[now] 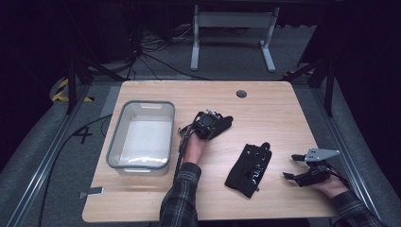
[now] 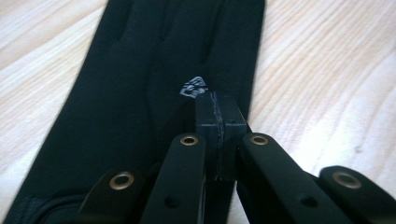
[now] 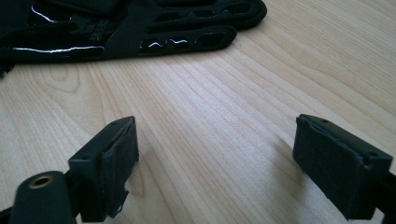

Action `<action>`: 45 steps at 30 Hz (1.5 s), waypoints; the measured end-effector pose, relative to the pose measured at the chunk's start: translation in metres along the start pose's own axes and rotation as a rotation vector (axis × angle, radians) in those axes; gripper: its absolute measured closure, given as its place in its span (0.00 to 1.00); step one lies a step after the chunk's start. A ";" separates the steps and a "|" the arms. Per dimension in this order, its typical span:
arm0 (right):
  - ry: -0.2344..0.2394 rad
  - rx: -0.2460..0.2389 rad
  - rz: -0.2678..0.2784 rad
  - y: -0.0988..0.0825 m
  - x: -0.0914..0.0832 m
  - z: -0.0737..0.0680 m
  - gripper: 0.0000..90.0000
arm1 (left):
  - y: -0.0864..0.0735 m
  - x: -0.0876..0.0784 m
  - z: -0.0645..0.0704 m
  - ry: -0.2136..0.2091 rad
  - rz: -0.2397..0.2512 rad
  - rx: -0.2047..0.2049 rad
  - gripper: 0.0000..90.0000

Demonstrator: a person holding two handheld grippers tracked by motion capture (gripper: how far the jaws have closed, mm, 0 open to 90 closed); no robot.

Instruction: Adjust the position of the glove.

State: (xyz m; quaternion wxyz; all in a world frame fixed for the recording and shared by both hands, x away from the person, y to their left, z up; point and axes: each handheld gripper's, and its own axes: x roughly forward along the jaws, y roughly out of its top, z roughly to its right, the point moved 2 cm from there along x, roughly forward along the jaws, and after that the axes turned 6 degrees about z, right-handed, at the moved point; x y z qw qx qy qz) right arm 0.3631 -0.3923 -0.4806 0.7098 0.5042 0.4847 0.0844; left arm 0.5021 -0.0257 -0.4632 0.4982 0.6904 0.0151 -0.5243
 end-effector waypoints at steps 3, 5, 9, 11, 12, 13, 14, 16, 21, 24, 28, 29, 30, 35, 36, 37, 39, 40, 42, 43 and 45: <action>-0.001 0.000 -0.002 0.000 0.000 0.000 0.16 | 0.001 0.001 0.006 -0.005 -0.002 0.016 1.00; -0.001 0.000 -0.002 0.000 0.000 0.000 0.16 | 0.002 0.001 0.008 -0.011 -0.002 0.020 1.00; -0.001 0.000 -0.002 0.000 0.000 0.000 0.16 | 0.002 0.002 0.010 -0.026 -0.002 0.025 1.00; 0.001 0.000 -0.001 0.000 0.000 0.000 0.16 | 0.002 0.004 0.012 -0.047 0.007 0.018 1.00; 0.001 0.000 -0.001 0.000 0.000 0.000 0.16 | 0.003 0.005 0.013 -0.042 0.007 0.021 1.00; 0.001 0.000 -0.002 0.000 0.000 0.000 0.16 | 0.003 0.004 0.013 -0.042 0.005 0.023 1.00; 0.000 0.000 -0.001 0.000 0.000 0.000 0.16 | 0.003 0.004 0.013 -0.042 0.005 0.023 1.00; 0.000 -0.001 -0.001 0.000 0.000 0.000 0.16 | 0.004 0.000 0.012 -0.043 0.022 0.017 1.00; 0.000 -0.001 -0.001 0.000 0.000 0.000 0.16 | 0.013 -0.009 0.007 -0.038 0.059 0.014 1.00; 0.000 0.000 -0.002 0.000 0.000 0.000 0.16 | 0.023 -0.008 0.005 -0.024 0.068 0.027 1.00; 0.001 0.000 -0.001 0.000 0.000 0.000 0.16 | 0.025 -0.012 -0.001 0.027 0.063 0.031 1.00; 0.000 0.000 -0.002 0.000 0.000 0.000 0.16 | 0.024 -0.014 -0.004 0.037 0.062 0.022 1.00; 0.001 0.000 -0.001 0.000 0.000 0.000 0.16 | 0.023 -0.014 -0.009 0.042 0.065 0.009 1.00; 0.000 -0.001 -0.001 0.000 0.000 0.000 0.16 | 0.021 -0.012 -0.029 0.089 0.070 -0.053 1.00; 0.001 0.000 -0.002 0.000 0.000 0.000 0.16 | 0.021 -0.012 -0.029 0.089 0.070 -0.053 1.00; 0.001 0.000 -0.002 0.000 0.000 0.000 0.16 | 0.023 -0.010 -0.037 0.111 0.063 -0.064 1.00; 0.001 0.000 -0.002 0.000 0.000 0.000 0.16 | 0.025 -0.006 -0.043 0.135 0.060 -0.076 1.00; 0.001 0.001 -0.002 0.000 0.000 0.000 0.16 | 0.025 -0.006 -0.043 0.135 0.060 -0.076 1.00; 0.001 -0.001 -0.001 0.000 0.000 0.000 0.16 | 0.027 -0.002 -0.049 0.163 0.053 -0.092 1.00; 0.001 -0.001 -0.001 0.000 0.000 0.000 0.16 | 0.029 0.001 -0.053 0.184 0.042 -0.100 1.00; 0.001 -0.001 -0.001 0.000 0.000 0.000 0.16 | 0.029 0.006 -0.058 0.206 0.030 -0.121 1.00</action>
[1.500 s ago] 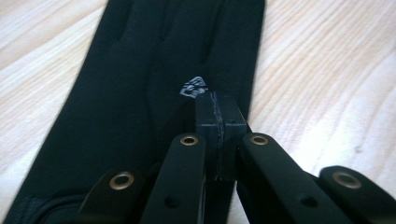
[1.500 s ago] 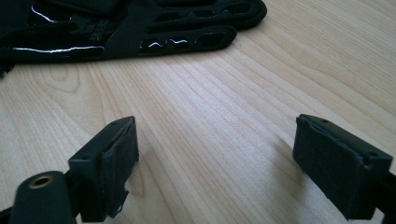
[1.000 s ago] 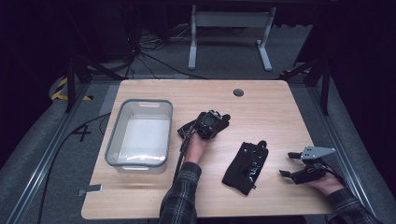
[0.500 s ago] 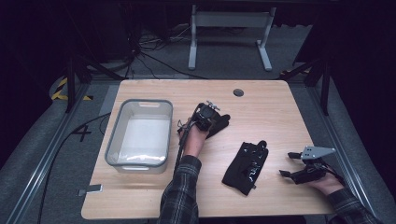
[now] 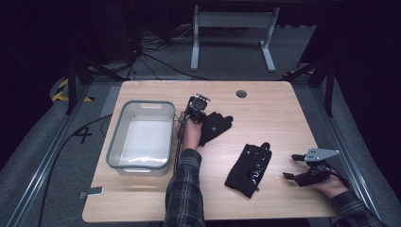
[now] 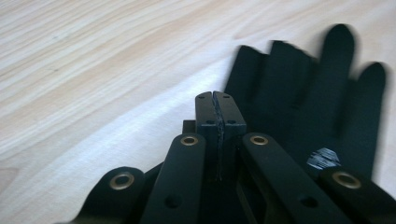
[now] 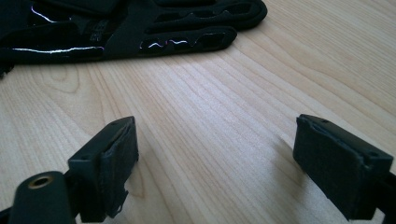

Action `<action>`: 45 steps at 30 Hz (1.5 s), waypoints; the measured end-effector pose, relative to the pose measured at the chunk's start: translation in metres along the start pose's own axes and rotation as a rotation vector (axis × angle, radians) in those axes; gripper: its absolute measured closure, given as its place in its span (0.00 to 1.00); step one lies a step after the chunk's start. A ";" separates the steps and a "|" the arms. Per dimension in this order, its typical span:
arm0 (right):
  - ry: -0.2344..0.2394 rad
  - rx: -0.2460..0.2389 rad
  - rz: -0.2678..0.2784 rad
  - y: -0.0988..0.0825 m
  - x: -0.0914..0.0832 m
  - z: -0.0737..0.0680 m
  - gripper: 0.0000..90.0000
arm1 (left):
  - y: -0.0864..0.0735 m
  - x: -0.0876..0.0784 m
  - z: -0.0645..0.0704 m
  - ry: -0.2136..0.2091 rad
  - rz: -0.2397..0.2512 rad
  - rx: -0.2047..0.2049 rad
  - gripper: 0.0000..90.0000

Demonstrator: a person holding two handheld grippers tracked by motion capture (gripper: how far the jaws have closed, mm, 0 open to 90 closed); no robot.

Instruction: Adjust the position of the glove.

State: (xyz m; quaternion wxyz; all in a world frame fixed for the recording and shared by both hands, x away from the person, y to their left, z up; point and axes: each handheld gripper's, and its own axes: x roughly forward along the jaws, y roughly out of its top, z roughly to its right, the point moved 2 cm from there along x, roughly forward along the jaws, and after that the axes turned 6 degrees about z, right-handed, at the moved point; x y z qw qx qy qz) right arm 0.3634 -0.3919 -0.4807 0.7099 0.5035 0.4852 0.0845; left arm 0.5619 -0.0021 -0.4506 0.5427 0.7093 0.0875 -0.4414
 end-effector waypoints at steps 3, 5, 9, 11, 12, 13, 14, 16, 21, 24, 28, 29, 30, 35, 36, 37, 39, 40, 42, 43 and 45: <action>0.001 0.002 -0.001 0.000 0.000 0.000 0.16 | -0.001 0.005 -0.005 0.024 -0.020 -0.012 1.00; 0.001 0.002 -0.001 0.000 0.000 0.000 0.16 | -0.003 0.008 -0.008 0.023 -0.039 -0.020 1.00; 0.000 0.001 -0.001 0.000 0.000 0.000 0.16 | -0.007 0.010 -0.006 0.010 -0.062 -0.016 1.00; 0.000 0.002 -0.001 0.000 0.000 0.000 0.16 | -0.009 0.009 -0.004 0.003 -0.061 -0.014 1.00; 0.000 0.002 -0.001 0.000 0.000 0.000 0.16 | -0.009 0.009 -0.004 0.003 -0.061 -0.014 1.00; 0.001 0.002 -0.001 0.000 0.000 0.000 0.16 | -0.010 0.008 -0.002 0.003 -0.063 -0.012 1.00; 0.001 0.001 0.000 0.000 0.000 0.000 0.16 | -0.010 0.007 -0.002 0.002 -0.068 -0.006 1.00; 0.001 0.001 -0.001 0.000 0.000 0.000 0.16 | -0.011 0.006 0.002 -0.014 -0.067 -0.002 1.00; 0.000 0.000 0.000 0.000 0.000 0.000 0.16 | -0.015 0.002 0.013 -0.051 -0.064 0.025 1.00; 0.000 0.000 0.000 0.000 0.000 0.000 0.16 | -0.017 -0.001 0.021 -0.075 -0.064 0.047 1.00; 0.000 0.000 0.000 0.000 0.000 0.000 0.16 | -0.018 -0.006 0.032 -0.101 -0.047 0.062 1.00; 0.000 0.000 0.000 0.000 0.000 0.000 0.16 | -0.018 -0.007 0.034 -0.103 -0.045 0.065 1.00; 0.000 0.000 0.000 0.000 0.000 0.000 0.16 | -0.018 -0.008 0.037 -0.114 -0.038 0.065 1.00; 0.000 0.000 0.000 0.000 0.000 0.000 0.16 | -0.016 -0.018 0.042 -0.129 0.002 0.042 1.00; 0.000 0.000 0.000 0.000 0.000 0.000 0.16 | -0.016 -0.022 0.044 -0.145 0.014 0.034 0.99; 0.000 0.000 0.000 0.000 0.000 0.000 0.16 | -0.015 -0.025 0.047 -0.158 0.014 0.029 0.94; 0.000 0.000 0.000 0.000 0.000 0.000 0.16 | -0.015 -0.029 0.054 -0.179 0.013 0.032 0.84; 0.000 -0.001 0.001 0.000 0.000 0.000 0.16 | -0.016 -0.030 0.056 -0.181 0.014 0.029 0.80; 0.000 -0.001 0.001 0.000 0.000 0.000 0.16 | -0.018 -0.031 0.062 -0.201 0.011 0.022 0.71; 0.000 -0.001 0.001 0.000 0.000 0.000 0.16 | -0.019 -0.030 0.065 -0.201 0.012 0.016 0.66; 0.000 -0.001 0.000 0.000 0.000 0.000 0.16 | -0.022 -0.027 0.070 -0.188 0.011 0.026 0.61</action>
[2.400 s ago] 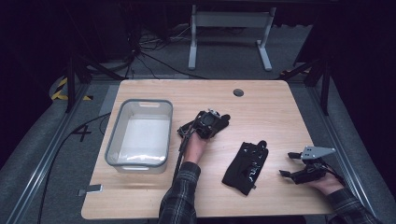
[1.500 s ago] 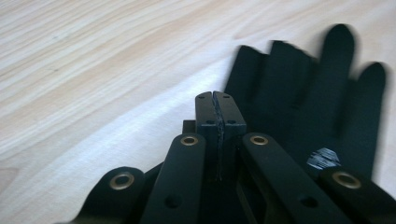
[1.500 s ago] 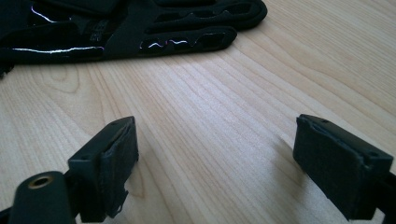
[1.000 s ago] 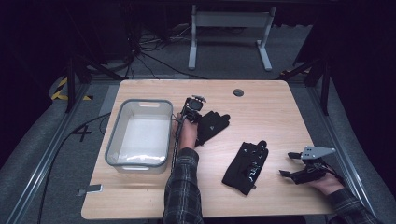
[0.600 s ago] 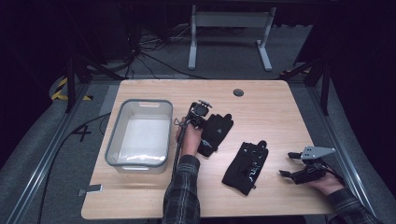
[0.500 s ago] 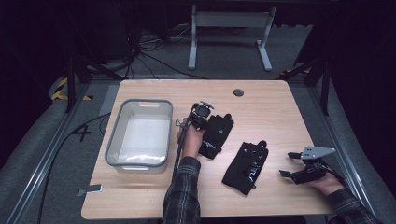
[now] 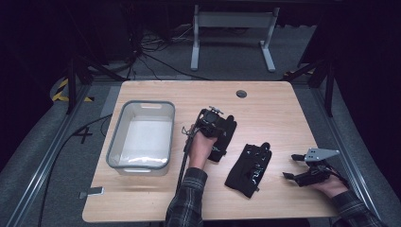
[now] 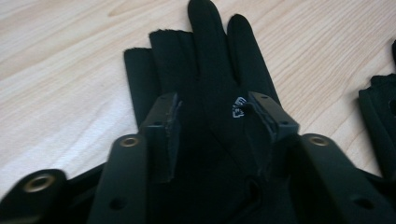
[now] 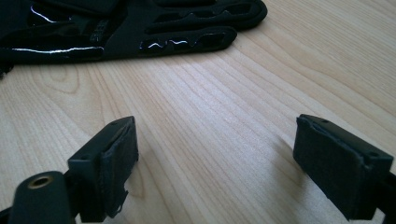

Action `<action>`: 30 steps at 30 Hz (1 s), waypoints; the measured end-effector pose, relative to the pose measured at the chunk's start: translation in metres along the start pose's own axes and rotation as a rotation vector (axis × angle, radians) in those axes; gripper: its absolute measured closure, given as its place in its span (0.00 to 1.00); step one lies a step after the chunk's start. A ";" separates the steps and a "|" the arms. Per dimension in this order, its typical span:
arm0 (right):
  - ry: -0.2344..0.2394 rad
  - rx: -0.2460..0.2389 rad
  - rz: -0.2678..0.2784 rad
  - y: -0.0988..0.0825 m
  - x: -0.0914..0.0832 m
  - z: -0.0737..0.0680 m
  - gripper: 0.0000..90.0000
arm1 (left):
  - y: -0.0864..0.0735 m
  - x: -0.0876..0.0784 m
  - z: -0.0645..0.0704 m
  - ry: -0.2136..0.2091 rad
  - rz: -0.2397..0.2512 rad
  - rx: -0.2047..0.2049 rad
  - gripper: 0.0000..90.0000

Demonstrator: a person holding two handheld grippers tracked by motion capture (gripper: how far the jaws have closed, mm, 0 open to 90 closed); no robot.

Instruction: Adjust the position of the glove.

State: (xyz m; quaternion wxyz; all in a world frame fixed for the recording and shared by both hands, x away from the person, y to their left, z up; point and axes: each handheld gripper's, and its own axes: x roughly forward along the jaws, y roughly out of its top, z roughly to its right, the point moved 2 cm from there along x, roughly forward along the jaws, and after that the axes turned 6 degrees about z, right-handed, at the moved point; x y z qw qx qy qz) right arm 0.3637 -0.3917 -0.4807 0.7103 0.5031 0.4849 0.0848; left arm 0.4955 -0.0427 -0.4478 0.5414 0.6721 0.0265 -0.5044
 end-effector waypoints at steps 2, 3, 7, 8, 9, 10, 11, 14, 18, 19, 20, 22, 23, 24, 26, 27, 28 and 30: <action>0.000 0.000 0.000 0.000 0.000 0.000 0.16 | -0.003 0.006 0.003 0.005 -0.018 0.016 0.55; 0.000 0.000 0.000 0.000 0.000 0.000 0.16 | -0.003 0.006 0.003 0.005 -0.018 0.016 0.54; 0.000 0.000 0.000 0.000 0.000 0.000 0.16 | -0.006 0.013 0.007 0.052 -0.022 0.049 0.51; 0.000 0.000 0.000 0.000 0.000 0.000 0.16 | -0.006 0.013 0.008 0.061 -0.024 0.056 0.52; 0.000 0.000 0.000 0.000 0.000 0.000 0.16 | -0.006 0.014 0.009 0.074 -0.026 0.072 0.52; 0.000 0.000 0.000 0.000 0.000 0.000 0.16 | -0.007 0.015 0.009 0.079 -0.026 0.084 0.53; 0.000 0.000 0.000 0.000 0.000 0.000 0.16 | -0.007 0.016 0.010 0.086 -0.023 0.086 0.53; 0.000 0.000 0.000 0.000 0.000 0.000 0.16 | -0.009 0.017 0.009 0.089 -0.007 0.073 0.55; -0.001 -0.001 0.000 0.000 0.000 0.000 0.16 | -0.010 0.017 0.008 0.075 -0.006 0.064 0.60; -0.003 -0.001 -0.001 0.000 0.000 0.000 0.16 | -0.010 0.017 0.008 0.068 -0.008 0.068 0.65; -0.003 -0.001 -0.001 0.000 0.000 0.000 0.16 | -0.010 0.017 0.008 0.068 -0.008 0.068 0.68; -0.002 0.000 0.000 0.000 0.000 0.000 0.16 | -0.010 0.017 0.007 0.070 -0.003 0.071 0.75; -0.003 -0.001 -0.001 0.000 0.000 0.000 0.16 | -0.011 0.017 0.005 0.072 0.000 0.067 0.79; -0.003 -0.001 -0.001 0.000 0.000 0.000 0.16 | -0.011 0.017 0.005 0.072 0.000 0.067 0.81; -0.004 -0.001 0.000 0.000 0.000 0.000 0.16 | -0.010 0.017 0.003 0.067 -0.004 0.072 0.84; -0.004 -0.001 0.000 0.000 0.000 0.000 0.16 | -0.010 0.017 0.003 0.067 -0.004 0.072 0.85; -0.004 0.000 -0.001 0.000 0.000 0.000 0.16 | -0.010 0.017 0.003 0.069 -0.004 0.076 0.85; -0.004 -0.001 -0.001 0.000 0.000 0.000 0.16 | -0.009 0.016 0.002 0.049 -0.010 0.066 0.87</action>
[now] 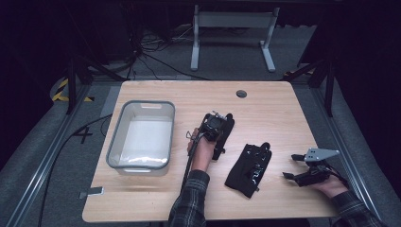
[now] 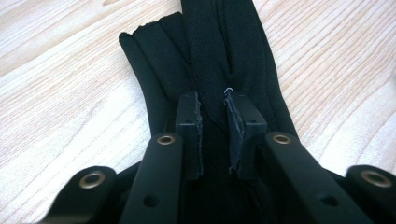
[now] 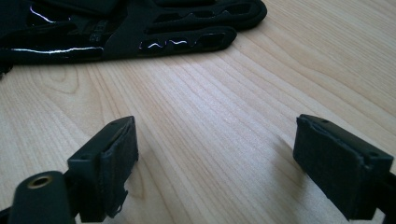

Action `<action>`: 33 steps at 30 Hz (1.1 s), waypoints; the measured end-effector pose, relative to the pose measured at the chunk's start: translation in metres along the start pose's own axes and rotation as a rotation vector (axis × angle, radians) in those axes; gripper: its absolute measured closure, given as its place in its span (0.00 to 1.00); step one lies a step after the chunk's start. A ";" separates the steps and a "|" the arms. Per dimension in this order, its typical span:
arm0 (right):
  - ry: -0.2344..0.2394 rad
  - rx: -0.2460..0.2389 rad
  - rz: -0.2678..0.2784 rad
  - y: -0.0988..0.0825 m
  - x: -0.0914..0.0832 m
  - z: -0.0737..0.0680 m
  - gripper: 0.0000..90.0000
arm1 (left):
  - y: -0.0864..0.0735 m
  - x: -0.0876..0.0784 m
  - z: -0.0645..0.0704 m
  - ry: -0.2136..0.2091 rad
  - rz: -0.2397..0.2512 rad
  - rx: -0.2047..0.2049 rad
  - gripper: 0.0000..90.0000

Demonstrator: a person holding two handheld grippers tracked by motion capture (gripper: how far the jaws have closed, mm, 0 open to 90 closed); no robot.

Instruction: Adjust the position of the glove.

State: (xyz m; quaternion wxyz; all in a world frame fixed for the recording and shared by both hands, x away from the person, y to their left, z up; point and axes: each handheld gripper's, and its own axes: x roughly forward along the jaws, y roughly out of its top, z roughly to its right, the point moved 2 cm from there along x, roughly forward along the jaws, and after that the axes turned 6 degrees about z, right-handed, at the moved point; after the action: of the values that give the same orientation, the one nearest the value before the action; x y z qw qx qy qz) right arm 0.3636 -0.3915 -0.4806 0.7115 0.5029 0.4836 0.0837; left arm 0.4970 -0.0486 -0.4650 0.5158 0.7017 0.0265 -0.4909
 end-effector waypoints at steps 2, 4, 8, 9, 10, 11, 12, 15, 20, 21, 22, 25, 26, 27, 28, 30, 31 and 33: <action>0.000 0.000 0.000 0.000 0.000 0.000 0.16 | 0.001 -0.001 -0.003 -0.029 0.008 -0.030 0.87; 0.000 0.000 0.000 0.000 0.000 0.000 0.16 | 0.002 -0.004 -0.005 -0.049 0.013 -0.040 0.87; 0.003 0.003 0.000 0.000 0.000 0.000 0.16 | 0.005 -0.012 -0.007 -0.083 0.026 -0.055 0.87; 0.002 0.001 0.001 0.000 0.000 0.000 0.16 | 0.005 -0.014 -0.007 -0.092 0.032 -0.060 0.87; 0.002 0.001 0.001 0.000 0.000 0.000 0.16 | 0.005 -0.014 -0.007 -0.092 0.032 -0.060 0.87; 0.002 0.001 0.001 0.000 0.000 0.000 0.16 | 0.006 -0.016 -0.008 -0.102 0.039 -0.067 0.87; 0.002 0.002 0.001 0.000 0.000 0.000 0.16 | 0.006 -0.019 -0.007 -0.113 0.043 -0.073 0.87; 0.002 0.001 0.001 0.000 0.000 0.000 0.16 | 0.008 -0.026 -0.006 -0.132 0.050 -0.077 0.87; 0.004 0.003 0.000 0.000 0.000 0.000 0.16 | 0.010 -0.038 -0.002 -0.160 0.063 -0.078 0.87; 0.004 0.003 0.000 0.000 0.000 0.000 0.16 | 0.010 -0.040 -0.002 -0.167 0.063 -0.078 0.87; 0.004 0.003 0.001 0.000 0.000 0.000 0.16 | 0.011 -0.043 -0.001 -0.175 0.066 -0.082 0.87; 0.003 0.004 0.000 0.000 0.000 0.000 0.16 | 0.012 -0.051 0.004 -0.192 0.074 -0.079 0.87; 0.003 0.004 0.000 0.000 0.000 0.000 0.16 | 0.013 -0.054 0.006 -0.195 0.078 -0.078 0.87; 0.003 0.004 0.000 0.000 0.000 0.000 0.16 | 0.014 -0.057 0.009 -0.202 0.081 -0.075 0.87; 0.003 0.004 0.001 0.000 0.000 0.000 0.16 | 0.015 -0.059 0.011 -0.211 0.085 -0.071 0.87; 0.003 0.004 0.001 0.000 0.000 0.000 0.16 | 0.016 -0.063 0.017 -0.218 0.091 -0.071 0.87; 0.003 0.004 0.001 0.000 0.000 0.000 0.16 | 0.017 -0.065 0.019 -0.227 0.092 -0.069 0.87; 0.003 0.004 0.001 0.000 0.000 0.000 0.16 | 0.017 -0.068 0.024 -0.239 0.096 -0.068 0.87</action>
State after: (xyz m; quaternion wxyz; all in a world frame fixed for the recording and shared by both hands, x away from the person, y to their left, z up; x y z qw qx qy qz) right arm 0.3638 -0.3913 -0.4807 0.7097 0.5043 0.4847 0.0837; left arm 0.4551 -0.0430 -0.4037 0.5615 0.6207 -0.0523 -0.5447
